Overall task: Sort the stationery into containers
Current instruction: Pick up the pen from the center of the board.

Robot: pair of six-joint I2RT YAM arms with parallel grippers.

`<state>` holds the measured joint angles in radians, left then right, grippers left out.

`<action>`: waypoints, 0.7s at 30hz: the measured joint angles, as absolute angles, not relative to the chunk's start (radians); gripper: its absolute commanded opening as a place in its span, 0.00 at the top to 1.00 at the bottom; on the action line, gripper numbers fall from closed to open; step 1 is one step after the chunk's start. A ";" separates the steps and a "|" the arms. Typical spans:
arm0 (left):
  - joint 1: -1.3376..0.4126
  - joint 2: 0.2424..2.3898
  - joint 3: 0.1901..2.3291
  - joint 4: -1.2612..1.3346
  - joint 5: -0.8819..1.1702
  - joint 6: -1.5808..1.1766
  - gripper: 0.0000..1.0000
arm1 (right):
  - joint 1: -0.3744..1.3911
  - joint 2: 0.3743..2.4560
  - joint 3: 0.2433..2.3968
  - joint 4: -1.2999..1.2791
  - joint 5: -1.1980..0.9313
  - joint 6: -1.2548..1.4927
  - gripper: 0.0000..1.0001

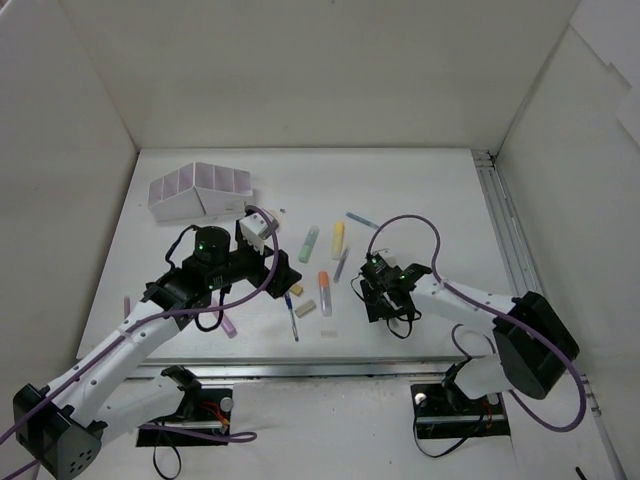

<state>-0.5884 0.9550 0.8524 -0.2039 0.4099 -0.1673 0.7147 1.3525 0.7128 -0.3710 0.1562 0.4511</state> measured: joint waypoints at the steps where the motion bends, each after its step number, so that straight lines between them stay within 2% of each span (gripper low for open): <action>1: -0.588 0.959 0.852 -0.204 0.410 -0.167 0.00 | 0.710 1.382 0.716 -0.366 0.150 0.447 0.50; 4: -0.588 0.970 0.852 -0.205 0.402 -0.167 0.00 | 0.674 1.460 0.730 -0.355 0.107 0.445 0.51; 7: -0.592 0.976 0.852 -0.205 0.395 -0.164 0.00 | 0.644 1.480 0.745 -0.331 0.080 0.441 0.61; 8: -0.594 0.978 0.852 -0.205 0.395 -0.163 0.00 | 0.635 1.483 0.747 -0.326 0.068 0.441 0.69; 11: -0.596 0.985 0.851 -0.205 0.397 -0.157 0.00 | 0.623 1.487 0.748 -0.316 0.041 0.437 0.78; 13: -0.596 0.992 0.846 -0.205 0.403 -0.154 0.00 | 0.620 1.487 0.748 -0.314 0.032 0.434 0.89; 14: -0.599 0.996 0.841 -0.205 0.410 -0.149 0.01 | 0.620 1.487 0.748 -0.313 0.027 0.432 1.00; 19: -0.651 1.047 0.830 -0.215 0.438 -0.109 0.00 | 0.616 1.482 0.747 -0.313 0.019 0.419 1.00; 21: -0.696 1.079 0.822 -0.223 0.444 -0.091 0.04 | 0.615 1.468 0.744 -0.316 0.022 0.413 1.00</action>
<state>-0.6956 1.0794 0.8223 -0.2226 0.4438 -0.0906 0.6151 1.4685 0.7444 -0.3164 0.0219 0.4133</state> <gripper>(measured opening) 0.990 0.099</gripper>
